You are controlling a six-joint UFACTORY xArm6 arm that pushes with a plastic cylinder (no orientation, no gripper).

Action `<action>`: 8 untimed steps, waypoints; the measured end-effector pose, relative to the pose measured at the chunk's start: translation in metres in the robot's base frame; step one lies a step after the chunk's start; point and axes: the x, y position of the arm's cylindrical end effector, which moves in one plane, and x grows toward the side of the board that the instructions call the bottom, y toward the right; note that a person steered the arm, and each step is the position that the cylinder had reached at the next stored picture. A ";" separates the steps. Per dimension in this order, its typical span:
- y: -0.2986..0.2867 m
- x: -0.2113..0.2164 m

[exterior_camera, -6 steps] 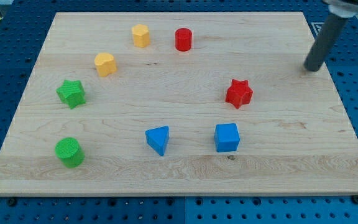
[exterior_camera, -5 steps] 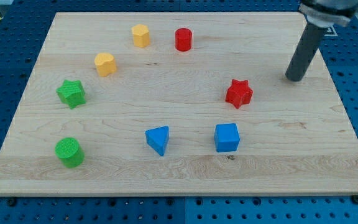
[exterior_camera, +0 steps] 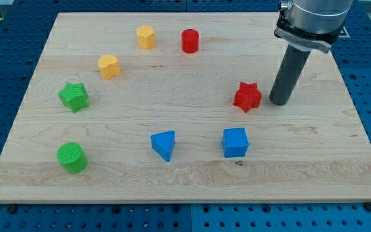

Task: Place the red star above the triangle

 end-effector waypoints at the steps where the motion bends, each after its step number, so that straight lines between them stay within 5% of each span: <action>1: 0.015 0.019; 4: -0.064 0.018; 7: -0.038 0.025; 8: -0.034 -0.011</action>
